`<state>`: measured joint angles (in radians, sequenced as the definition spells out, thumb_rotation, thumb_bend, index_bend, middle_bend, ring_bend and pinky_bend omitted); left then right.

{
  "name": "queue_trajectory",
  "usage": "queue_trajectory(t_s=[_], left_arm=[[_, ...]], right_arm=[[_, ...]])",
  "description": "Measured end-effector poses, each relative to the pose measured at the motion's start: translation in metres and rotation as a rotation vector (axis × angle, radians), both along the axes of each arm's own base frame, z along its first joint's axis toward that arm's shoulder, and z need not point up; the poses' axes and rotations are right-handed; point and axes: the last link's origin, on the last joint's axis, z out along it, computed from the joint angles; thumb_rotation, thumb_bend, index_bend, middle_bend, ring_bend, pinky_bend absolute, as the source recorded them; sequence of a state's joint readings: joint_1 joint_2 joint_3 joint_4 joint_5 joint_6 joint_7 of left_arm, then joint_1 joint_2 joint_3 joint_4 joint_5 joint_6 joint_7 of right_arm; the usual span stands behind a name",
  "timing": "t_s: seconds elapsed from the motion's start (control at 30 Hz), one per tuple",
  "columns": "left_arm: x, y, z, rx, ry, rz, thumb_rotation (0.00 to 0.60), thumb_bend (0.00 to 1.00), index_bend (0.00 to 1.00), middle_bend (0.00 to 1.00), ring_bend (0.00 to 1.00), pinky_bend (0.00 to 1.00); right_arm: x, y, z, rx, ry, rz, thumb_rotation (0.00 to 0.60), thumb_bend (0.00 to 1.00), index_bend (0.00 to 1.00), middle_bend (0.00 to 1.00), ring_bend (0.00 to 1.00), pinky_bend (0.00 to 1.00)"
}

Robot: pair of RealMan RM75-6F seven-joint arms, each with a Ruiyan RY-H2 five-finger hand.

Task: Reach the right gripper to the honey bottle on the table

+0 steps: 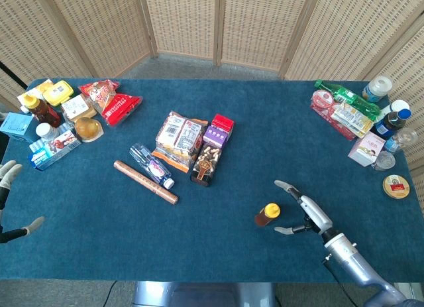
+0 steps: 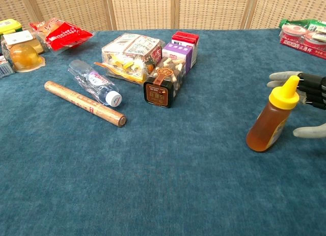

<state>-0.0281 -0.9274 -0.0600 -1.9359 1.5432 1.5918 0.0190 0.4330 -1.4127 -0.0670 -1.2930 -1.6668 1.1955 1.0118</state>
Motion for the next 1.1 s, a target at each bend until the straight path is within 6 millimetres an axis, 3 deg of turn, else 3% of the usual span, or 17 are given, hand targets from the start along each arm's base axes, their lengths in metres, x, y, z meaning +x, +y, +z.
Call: queue_trajectory(t_s=[0.27,0.33,0.43,0.5,0.6,0.7,1.1], left_arm=[[-0.001,0.001,-0.001,0.000,0.001,0.006,0.600,0.00,0.00,0.00,0.00,0.00],[-0.001,0.001,-0.001,0.000,0.002,0.008,0.600,0.00,0.00,0.00,0.00,0.00],[-0.002,0.002,-0.001,0.001,0.002,0.009,0.600,0.00,0.00,0.00,0.00,0.00],[-0.002,0.002,-0.001,0.001,0.004,0.009,0.600,0.00,0.00,0.00,0.00,0.00],[-0.002,0.002,-0.002,-0.001,0.005,0.010,0.600,0.00,0.00,0.00,0.00,0.00],[-0.002,0.002,-0.002,-0.002,0.005,0.009,0.600,0.00,0.00,0.00,0.00,0.00],[0.000,0.001,-0.001,0.002,-0.001,0.002,0.600,0.00,0.00,0.00,0.00,0.00]], right_arm=[[0.005,-0.004,-0.011,-0.017,-0.038,-0.016,0.600,0.00,0.00,0.00,0.00,0.00],[0.005,-0.005,-0.014,-0.032,-0.055,-0.035,0.600,0.00,0.03,0.04,0.01,0.00],[0.002,-0.008,-0.018,-0.050,-0.070,-0.065,0.600,0.00,0.25,0.34,0.20,0.02],[0.000,-0.008,-0.021,-0.055,-0.073,-0.078,0.600,0.00,0.43,0.51,0.35,0.13],[-0.002,-0.007,-0.023,-0.052,-0.089,-0.089,0.600,0.01,0.56,0.65,0.47,0.31],[-0.003,-0.006,-0.023,-0.043,-0.099,-0.087,0.600,0.03,0.58,0.69,0.51,0.40],[0.009,-0.002,-0.012,-0.075,-0.125,-0.054,0.600,0.06,0.59,0.69,0.51,0.40]])
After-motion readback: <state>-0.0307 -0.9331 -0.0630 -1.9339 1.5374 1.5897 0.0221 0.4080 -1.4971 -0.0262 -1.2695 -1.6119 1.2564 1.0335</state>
